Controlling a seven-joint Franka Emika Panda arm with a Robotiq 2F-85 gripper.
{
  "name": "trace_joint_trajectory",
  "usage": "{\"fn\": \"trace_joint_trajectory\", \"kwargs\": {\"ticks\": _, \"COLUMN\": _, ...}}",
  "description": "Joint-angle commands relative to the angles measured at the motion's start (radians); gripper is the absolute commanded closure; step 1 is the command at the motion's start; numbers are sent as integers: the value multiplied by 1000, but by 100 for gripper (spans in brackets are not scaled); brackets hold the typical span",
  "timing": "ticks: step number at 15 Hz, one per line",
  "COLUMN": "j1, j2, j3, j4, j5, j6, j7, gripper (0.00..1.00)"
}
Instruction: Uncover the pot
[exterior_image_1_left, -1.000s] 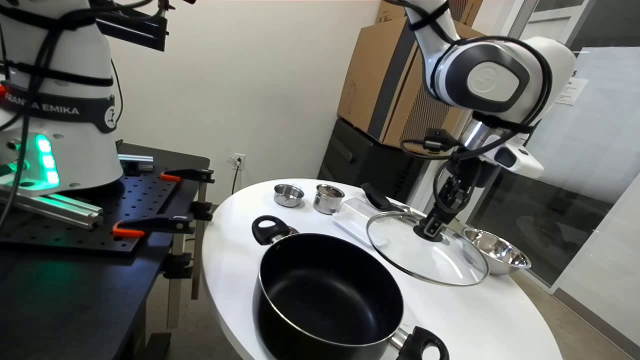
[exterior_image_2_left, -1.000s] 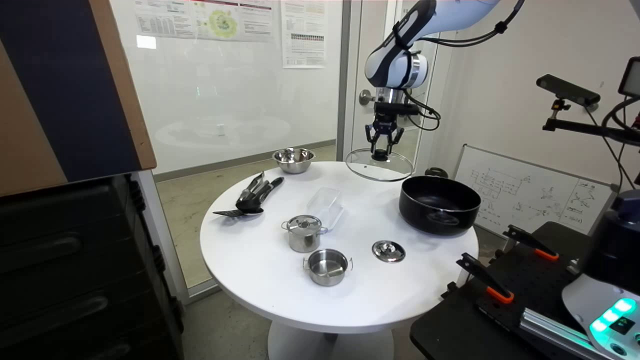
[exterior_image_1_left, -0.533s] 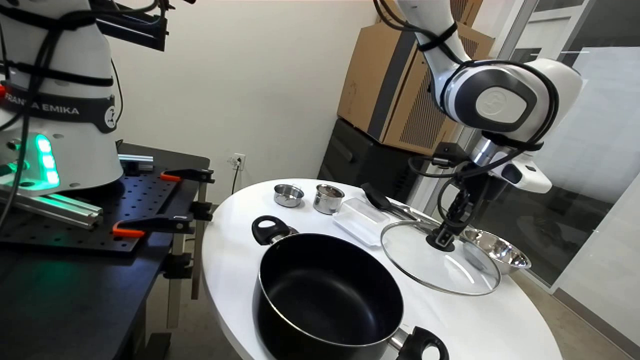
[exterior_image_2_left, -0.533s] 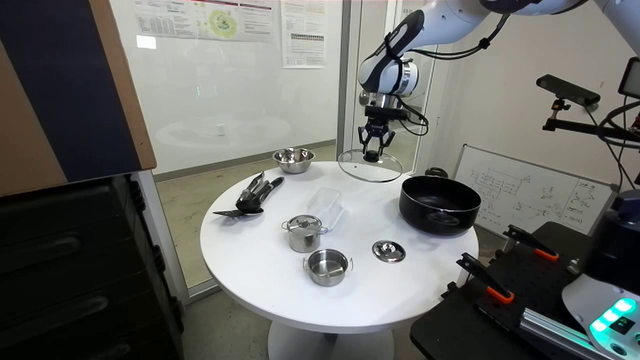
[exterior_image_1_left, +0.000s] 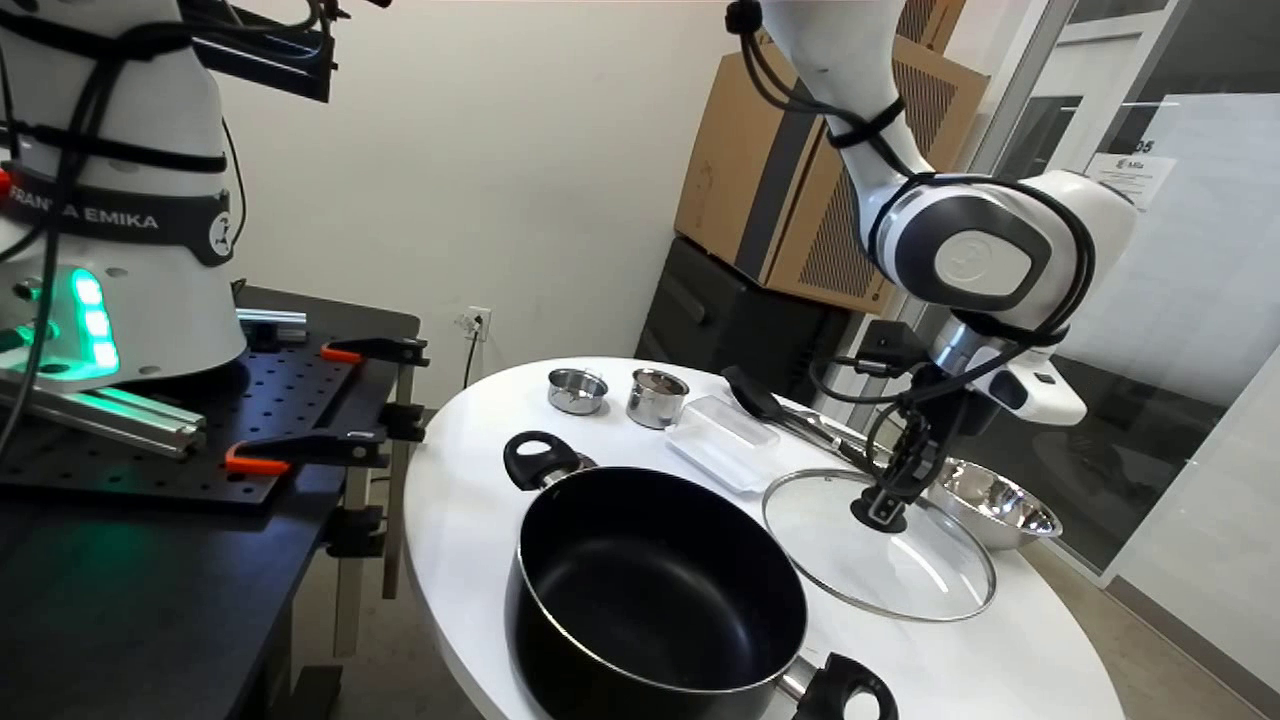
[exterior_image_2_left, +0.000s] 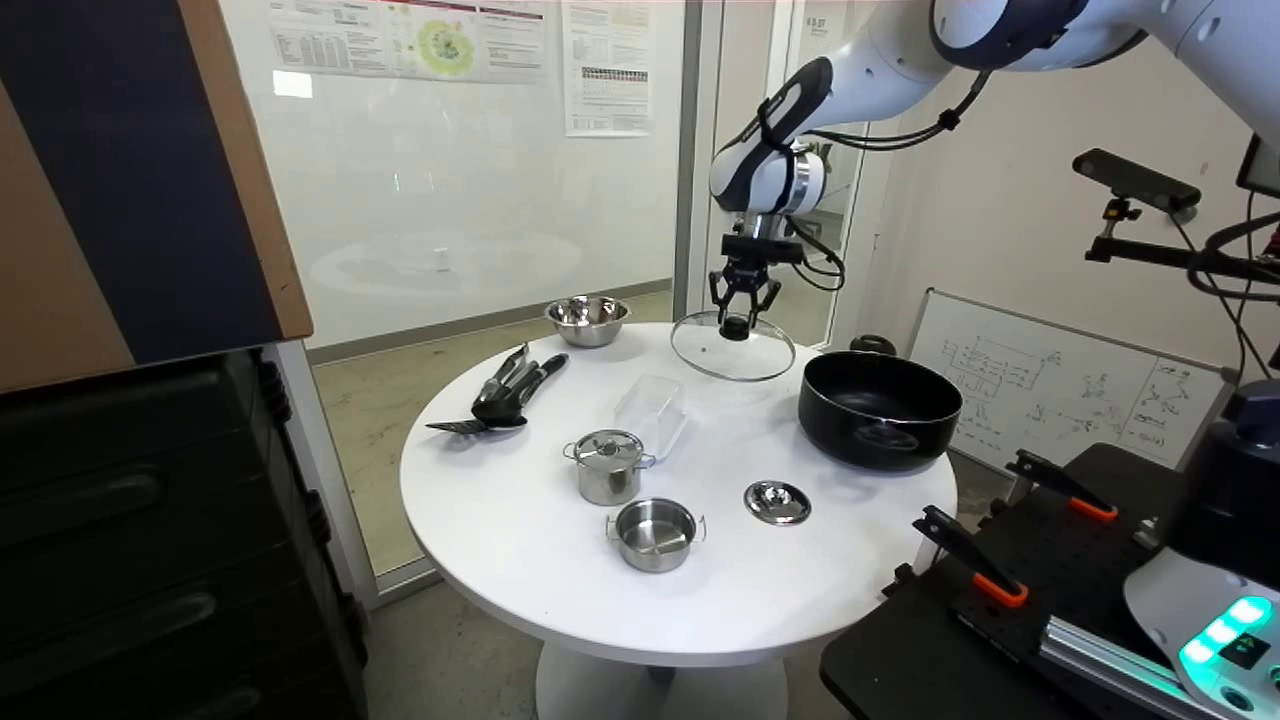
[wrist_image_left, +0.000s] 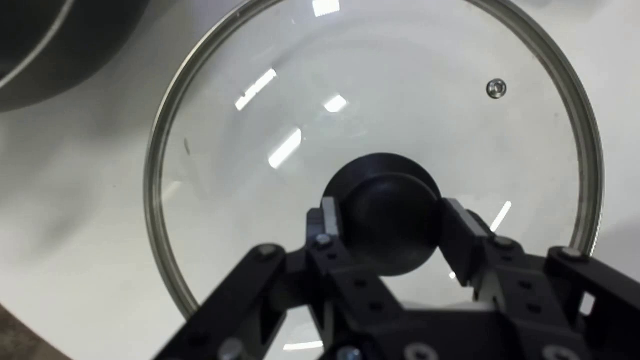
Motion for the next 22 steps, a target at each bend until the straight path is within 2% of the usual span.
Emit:
{"fn": "trace_joint_trajectory", "kwargs": {"ticks": 1, "j1": 6, "j2": 58, "j3": 6, "j4": 77, "j5": 19, "j6": 6, "j7": 19, "gripper": 75}}
{"fn": "trace_joint_trajectory", "kwargs": {"ticks": 19, "j1": 24, "j2": 153, "j3": 6, "j4": 140, "j5": 9, "j6": -10, "j7": 24, "gripper": 75}}
{"fn": "trace_joint_trajectory", "kwargs": {"ticks": 20, "j1": 24, "j2": 155, "j3": 5, "j4": 143, "j5": 9, "j6": -11, "j7": 27, "gripper": 25}}
{"fn": "trace_joint_trajectory", "kwargs": {"ticks": 22, "j1": 23, "j2": 155, "j3": 5, "j4": 148, "j5": 10, "j6": -12, "j7": 32, "gripper": 18}}
